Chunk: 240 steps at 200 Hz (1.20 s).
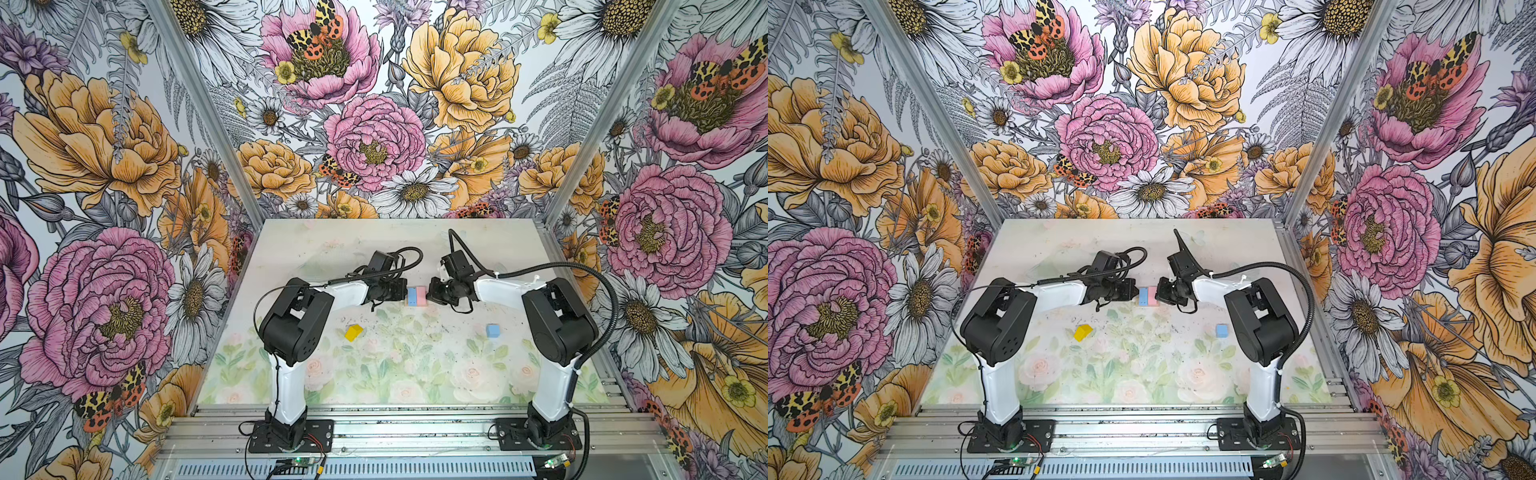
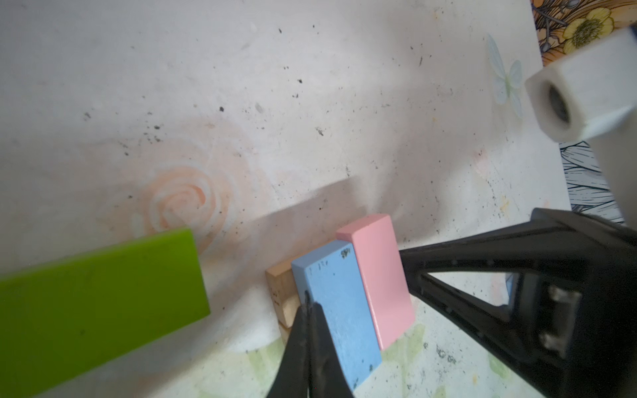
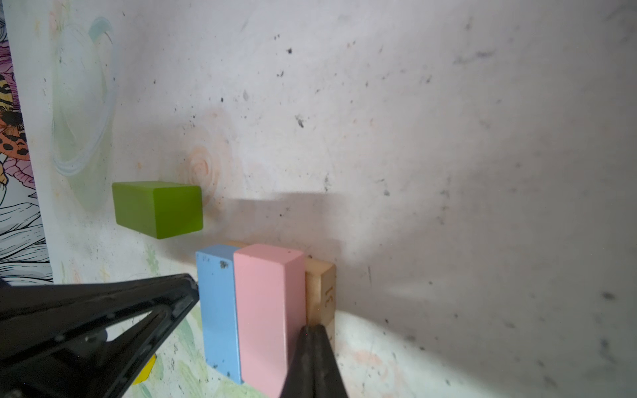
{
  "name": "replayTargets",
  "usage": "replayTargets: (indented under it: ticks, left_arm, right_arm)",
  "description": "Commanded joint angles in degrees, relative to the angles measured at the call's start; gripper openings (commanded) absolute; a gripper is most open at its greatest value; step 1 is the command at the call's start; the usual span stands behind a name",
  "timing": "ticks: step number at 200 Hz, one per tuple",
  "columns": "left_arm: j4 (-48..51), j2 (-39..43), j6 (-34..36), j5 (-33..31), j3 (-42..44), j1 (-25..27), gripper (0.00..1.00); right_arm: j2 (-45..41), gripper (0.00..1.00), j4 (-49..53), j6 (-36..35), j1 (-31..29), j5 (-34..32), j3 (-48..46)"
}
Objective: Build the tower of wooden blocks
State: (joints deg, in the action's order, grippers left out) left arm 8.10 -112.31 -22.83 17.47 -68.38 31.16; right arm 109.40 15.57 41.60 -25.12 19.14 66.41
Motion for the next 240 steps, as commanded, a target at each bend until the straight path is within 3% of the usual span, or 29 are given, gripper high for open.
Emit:
replayTargets:
  ticks: [1, 130, 240]
  left_arm:
    - [-0.4, -0.9, -0.5, 0.8, -1.3, 0.0, 0.00]
    - [0.1, -0.2, 0.0, 0.1, -1.1, -0.2, 0.00]
    - [1.0, 3.6, 1.0, -1.7, -0.3, -0.4, 0.00]
  right_arm:
    - [-2.5, 0.00, -0.9, 0.8, -0.6, -0.2, -0.2]
    - [-2.8, 0.00, -0.9, 0.8, -0.6, -0.3, -0.4]
    - [-9.5, 0.00, 2.6, 0.9, -2.6, -3.5, -1.9]
